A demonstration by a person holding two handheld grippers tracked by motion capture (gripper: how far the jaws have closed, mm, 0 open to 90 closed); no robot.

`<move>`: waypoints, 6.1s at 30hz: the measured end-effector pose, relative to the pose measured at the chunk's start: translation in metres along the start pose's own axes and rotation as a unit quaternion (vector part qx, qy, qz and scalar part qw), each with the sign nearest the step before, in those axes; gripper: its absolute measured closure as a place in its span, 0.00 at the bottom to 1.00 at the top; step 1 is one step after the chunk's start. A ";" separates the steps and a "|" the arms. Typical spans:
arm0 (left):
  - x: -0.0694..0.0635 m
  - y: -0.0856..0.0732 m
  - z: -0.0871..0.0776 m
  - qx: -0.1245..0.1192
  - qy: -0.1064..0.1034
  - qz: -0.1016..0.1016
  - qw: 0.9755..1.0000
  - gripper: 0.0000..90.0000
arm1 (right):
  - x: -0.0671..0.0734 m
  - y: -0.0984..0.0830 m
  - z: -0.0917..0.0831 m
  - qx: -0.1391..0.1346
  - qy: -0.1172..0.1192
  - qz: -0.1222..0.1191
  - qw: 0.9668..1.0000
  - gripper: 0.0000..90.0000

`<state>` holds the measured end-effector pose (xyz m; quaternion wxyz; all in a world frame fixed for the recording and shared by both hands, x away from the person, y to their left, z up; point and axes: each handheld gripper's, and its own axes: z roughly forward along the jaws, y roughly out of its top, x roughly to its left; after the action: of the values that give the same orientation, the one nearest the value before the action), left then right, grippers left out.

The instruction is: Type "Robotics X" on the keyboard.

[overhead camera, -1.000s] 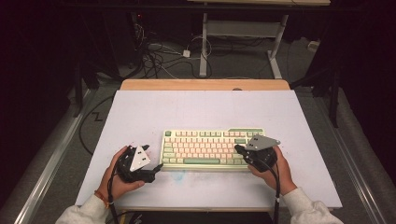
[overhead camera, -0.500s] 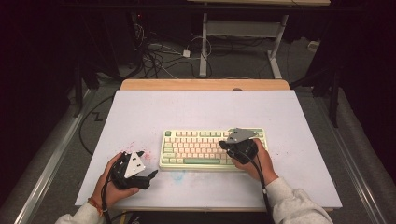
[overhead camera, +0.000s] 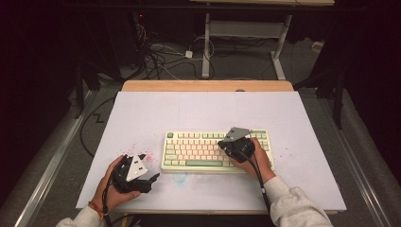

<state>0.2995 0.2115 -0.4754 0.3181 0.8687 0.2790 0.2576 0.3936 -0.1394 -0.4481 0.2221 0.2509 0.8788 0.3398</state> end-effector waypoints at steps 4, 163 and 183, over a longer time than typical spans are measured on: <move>0.000 0.000 0.001 0.001 0.002 0.000 1.000 0.21 | 0.000 0.000 0.004 0.008 -0.002 0.002 1.000 1.00; -0.011 0.121 0.040 -0.046 -0.073 0.076 0.993 0.53 | 0.027 -0.091 -0.089 -0.069 -0.107 0.026 0.992 0.31; -0.002 0.075 0.013 -0.077 0.004 0.063 0.995 0.22 | 0.028 -0.089 -0.089 -0.070 -0.102 0.025 0.992 0.32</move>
<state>0.3302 0.1572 -0.4325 0.3661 0.8563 0.2045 0.3014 0.2956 -0.2234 -0.4578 0.3191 0.2897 0.8189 0.3790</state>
